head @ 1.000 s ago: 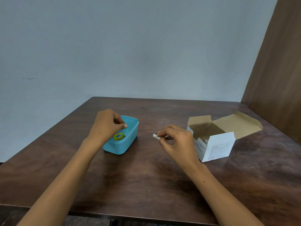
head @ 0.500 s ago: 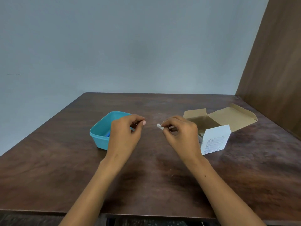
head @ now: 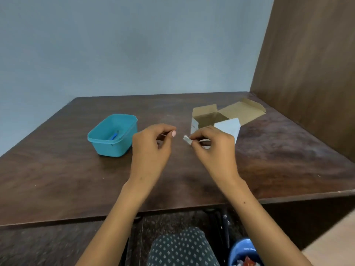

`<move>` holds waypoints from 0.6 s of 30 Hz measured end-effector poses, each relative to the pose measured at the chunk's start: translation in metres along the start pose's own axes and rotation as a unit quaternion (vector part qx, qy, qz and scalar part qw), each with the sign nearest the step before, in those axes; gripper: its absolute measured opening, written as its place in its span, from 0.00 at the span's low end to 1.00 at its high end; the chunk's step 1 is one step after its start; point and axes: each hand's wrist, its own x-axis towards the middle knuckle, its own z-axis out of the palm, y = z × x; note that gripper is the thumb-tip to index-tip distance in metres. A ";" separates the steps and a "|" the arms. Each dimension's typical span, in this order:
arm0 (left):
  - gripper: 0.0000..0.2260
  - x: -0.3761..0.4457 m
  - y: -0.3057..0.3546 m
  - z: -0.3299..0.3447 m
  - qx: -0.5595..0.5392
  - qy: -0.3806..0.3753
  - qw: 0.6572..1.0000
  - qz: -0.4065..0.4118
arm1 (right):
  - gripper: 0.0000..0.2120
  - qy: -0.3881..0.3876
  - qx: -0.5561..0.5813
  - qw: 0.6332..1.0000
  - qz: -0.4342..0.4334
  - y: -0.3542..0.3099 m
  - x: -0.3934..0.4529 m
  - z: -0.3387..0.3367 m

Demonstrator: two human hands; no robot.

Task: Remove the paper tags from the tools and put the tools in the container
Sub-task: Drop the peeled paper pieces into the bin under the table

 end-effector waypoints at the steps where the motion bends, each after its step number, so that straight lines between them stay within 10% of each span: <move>1: 0.06 -0.008 0.007 0.004 -0.013 -0.009 1.000 0.006 | 0.09 0.012 0.000 1.000 0.008 -0.003 -0.009 -0.013; 18: 0.13 -0.197 0.065 0.164 -0.167 -0.308 0.936 0.030 | 0.08 0.123 -0.244 0.904 0.329 0.069 -0.238 -0.192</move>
